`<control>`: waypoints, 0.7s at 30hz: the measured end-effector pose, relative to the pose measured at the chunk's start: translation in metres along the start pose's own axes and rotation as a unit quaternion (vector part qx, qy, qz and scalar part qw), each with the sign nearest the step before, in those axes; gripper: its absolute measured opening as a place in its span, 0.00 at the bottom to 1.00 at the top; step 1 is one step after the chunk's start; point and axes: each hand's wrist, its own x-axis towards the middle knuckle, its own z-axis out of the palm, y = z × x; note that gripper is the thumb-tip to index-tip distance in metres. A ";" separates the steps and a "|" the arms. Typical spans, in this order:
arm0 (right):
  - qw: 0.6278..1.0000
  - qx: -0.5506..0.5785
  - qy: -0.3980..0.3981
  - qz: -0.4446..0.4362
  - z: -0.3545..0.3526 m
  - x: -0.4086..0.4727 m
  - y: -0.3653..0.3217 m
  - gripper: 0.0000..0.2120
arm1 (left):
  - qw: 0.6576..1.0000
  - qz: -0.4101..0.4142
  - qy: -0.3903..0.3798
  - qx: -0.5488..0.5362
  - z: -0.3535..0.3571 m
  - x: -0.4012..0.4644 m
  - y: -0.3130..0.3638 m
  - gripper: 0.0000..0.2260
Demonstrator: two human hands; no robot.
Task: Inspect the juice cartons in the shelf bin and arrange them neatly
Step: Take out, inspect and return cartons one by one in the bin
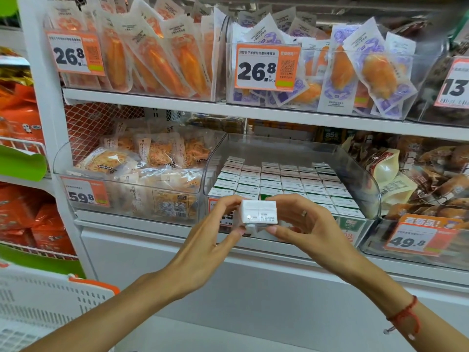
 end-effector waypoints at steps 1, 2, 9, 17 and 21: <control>1.000 -0.003 0.001 0.002 0.000 -0.001 0.000 0.18 | 1.000 0.001 -0.001 -0.002 0.000 0.000 0.000 0.19; 1.000 -0.007 0.002 0.003 0.000 -0.001 0.000 0.19 | 1.000 0.003 0.000 -0.003 0.000 0.000 0.001 0.19; 0.998 -0.018 0.047 0.023 0.006 -0.003 0.000 0.22 | 0.985 -0.078 -0.021 -0.156 -0.001 0.002 0.002 0.19; 0.991 -0.083 -0.084 0.056 0.009 -0.002 -0.003 0.25 | 0.867 -0.266 -0.005 -0.422 -0.005 0.005 -0.006 0.22; 0.991 -0.059 -0.096 0.076 0.006 0.000 -0.003 0.26 | 0.855 -0.307 -0.019 -0.418 -0.005 0.004 -0.006 0.17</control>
